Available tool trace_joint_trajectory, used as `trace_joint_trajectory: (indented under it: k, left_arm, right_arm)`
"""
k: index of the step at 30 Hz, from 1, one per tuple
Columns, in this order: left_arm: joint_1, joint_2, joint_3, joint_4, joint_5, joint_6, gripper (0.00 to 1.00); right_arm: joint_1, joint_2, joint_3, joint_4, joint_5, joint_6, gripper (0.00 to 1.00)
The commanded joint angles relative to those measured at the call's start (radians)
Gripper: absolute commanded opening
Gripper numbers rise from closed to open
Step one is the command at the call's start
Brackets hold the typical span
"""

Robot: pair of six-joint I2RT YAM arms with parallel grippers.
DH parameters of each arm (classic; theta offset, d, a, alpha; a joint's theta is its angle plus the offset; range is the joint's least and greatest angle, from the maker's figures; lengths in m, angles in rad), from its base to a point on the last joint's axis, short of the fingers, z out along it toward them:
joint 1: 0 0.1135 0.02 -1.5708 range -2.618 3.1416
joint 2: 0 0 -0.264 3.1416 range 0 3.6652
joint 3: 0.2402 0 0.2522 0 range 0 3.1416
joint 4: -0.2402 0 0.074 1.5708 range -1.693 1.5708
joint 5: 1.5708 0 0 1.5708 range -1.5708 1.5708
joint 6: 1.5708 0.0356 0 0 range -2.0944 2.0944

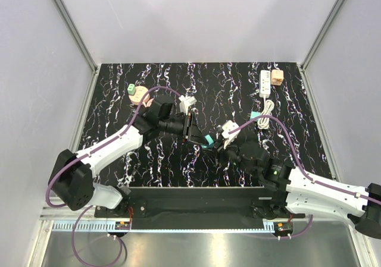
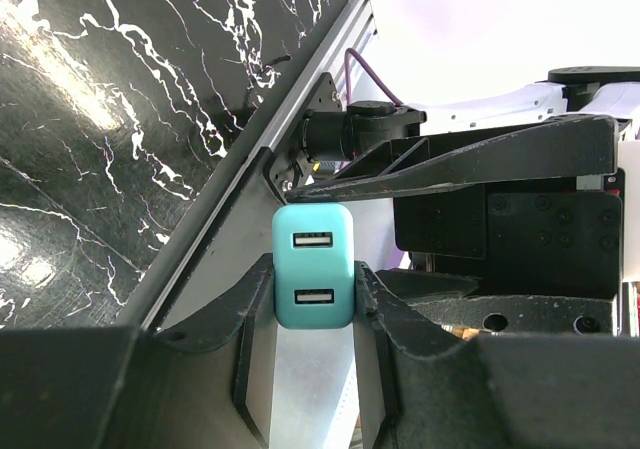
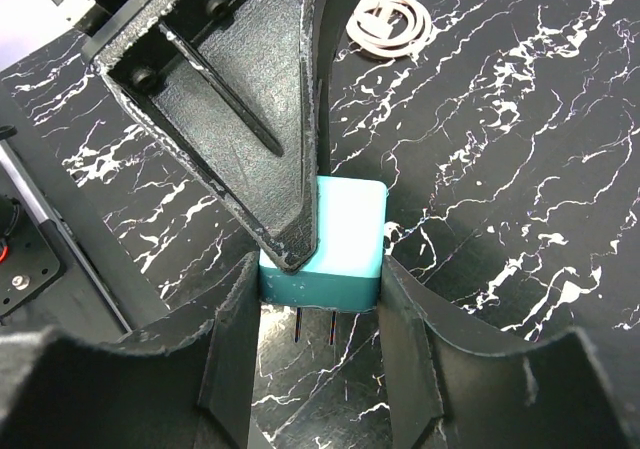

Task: Insert the plug

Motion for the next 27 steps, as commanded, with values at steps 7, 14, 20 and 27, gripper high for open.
trace_joint_trajectory:
  k: [7, 14, 20, 27]
  left_arm:
    - [-0.008, 0.015, 0.038, 0.098, -0.001, -0.04, 0.36]
    - [-0.008, 0.027, 0.044, 0.104, -0.001, -0.048, 0.5]
    - [-0.008, 0.033, 0.049, 0.115, 0.013, -0.057, 0.16]
    - [-0.008, 0.027, 0.099, 0.005, 0.027, 0.009, 0.52]
  right_arm:
    - [0.011, -0.012, 0.014, 0.097, -0.077, 0.015, 0.0]
    - [0.011, -0.017, 0.007, 0.1, -0.083, 0.016, 0.0]
    - [0.011, -0.032, 0.001, 0.1, -0.058, 0.015, 0.0]
    - [0.011, -0.036, -0.008, 0.095, -0.045, 0.026, 0.0]
